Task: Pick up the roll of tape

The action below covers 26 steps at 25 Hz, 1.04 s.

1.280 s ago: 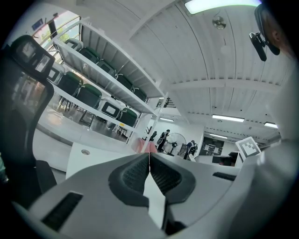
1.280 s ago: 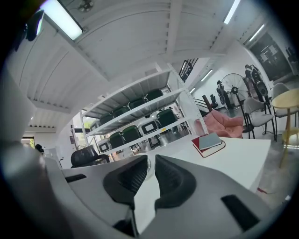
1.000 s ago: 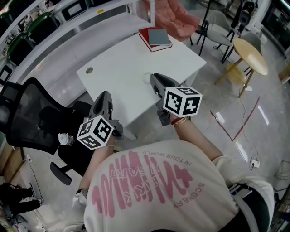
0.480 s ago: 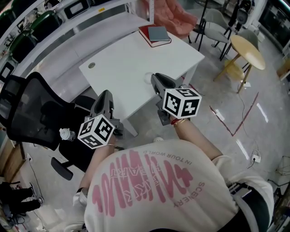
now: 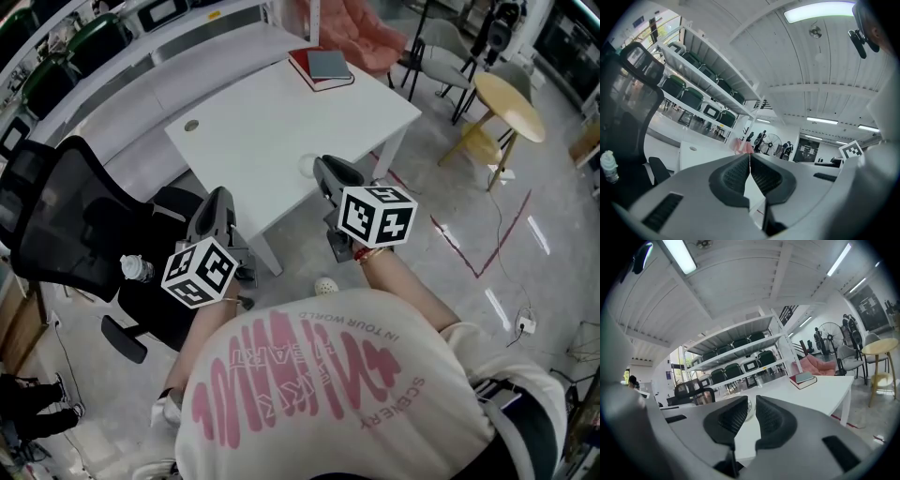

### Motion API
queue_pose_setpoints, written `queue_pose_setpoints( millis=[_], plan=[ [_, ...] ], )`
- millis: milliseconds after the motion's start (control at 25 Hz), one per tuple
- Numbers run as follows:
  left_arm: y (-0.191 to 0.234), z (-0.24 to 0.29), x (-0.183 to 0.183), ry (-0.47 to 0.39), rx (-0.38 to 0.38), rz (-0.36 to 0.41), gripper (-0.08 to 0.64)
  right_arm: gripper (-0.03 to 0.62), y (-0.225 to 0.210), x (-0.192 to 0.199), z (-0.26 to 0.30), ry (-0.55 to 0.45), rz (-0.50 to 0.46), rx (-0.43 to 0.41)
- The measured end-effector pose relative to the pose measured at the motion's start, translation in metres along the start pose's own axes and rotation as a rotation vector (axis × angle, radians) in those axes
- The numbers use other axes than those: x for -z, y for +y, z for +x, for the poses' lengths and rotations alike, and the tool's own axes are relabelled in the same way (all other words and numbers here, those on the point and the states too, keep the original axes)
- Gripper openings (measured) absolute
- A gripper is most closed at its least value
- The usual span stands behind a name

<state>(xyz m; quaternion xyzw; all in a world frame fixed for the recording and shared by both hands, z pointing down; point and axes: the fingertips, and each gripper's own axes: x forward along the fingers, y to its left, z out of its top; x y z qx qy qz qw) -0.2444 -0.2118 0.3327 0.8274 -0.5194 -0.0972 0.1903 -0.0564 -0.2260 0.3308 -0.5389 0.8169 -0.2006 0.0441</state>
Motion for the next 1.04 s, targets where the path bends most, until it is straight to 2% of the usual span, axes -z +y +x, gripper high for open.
queue_pose_setpoints(
  millis=[320, 640, 880, 1040],
  plan=[
    [0.005, -0.020, 0.003, -0.003, -0.004, -0.010, 0.025, 0.069, 0.015, 0.013, -0.011, 0.009, -0.062, 0.015],
    [0.009, -0.038, 0.004, 0.003, 0.002, -0.012, 0.025, 0.069, 0.025, 0.023, -0.024, 0.012, -0.028, 0.029],
    [0.007, -0.046, 0.009, 0.010, 0.004, -0.016, 0.025, 0.069, 0.033, 0.026, -0.032, 0.016, -0.151, 0.048],
    [0.005, -0.054, 0.009, 0.016, 0.008, -0.015, 0.025, 0.069, 0.041, 0.028, -0.039, 0.022, -0.190, 0.051]
  ],
)
